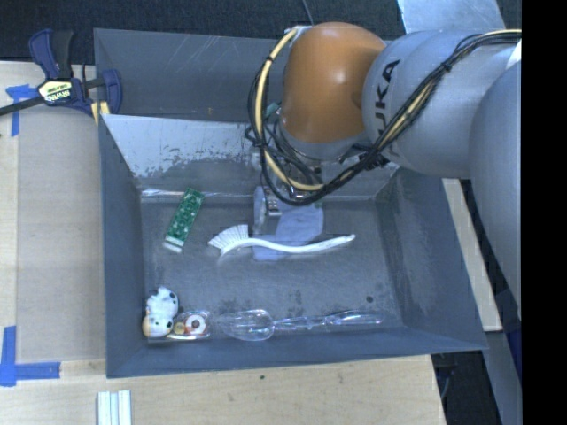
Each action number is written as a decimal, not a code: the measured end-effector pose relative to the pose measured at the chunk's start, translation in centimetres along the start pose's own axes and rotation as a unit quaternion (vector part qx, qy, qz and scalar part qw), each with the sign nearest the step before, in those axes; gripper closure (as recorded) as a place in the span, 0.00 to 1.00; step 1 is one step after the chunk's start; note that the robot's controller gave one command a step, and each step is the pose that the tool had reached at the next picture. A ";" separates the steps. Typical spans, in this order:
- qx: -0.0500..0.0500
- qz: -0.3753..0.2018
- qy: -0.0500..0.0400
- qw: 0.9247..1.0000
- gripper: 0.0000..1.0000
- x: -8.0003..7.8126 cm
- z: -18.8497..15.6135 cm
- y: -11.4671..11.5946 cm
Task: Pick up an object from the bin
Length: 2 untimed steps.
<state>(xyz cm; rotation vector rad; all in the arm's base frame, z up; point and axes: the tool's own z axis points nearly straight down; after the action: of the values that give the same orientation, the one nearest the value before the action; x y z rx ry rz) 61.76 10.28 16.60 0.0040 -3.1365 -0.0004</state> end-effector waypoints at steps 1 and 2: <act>0.000 0.001 -0.004 1.000 0.00 -0.2 -0.5 -0.1; 0.000 -0.076 -0.003 0.997 0.00 1.3 9.7 -0.6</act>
Offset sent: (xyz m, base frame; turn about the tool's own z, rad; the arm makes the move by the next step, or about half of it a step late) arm -0.0130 -0.0059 -0.0960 -0.1533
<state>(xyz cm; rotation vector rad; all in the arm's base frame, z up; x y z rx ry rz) 60.46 9.65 6.86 0.2440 -3.1332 -0.0019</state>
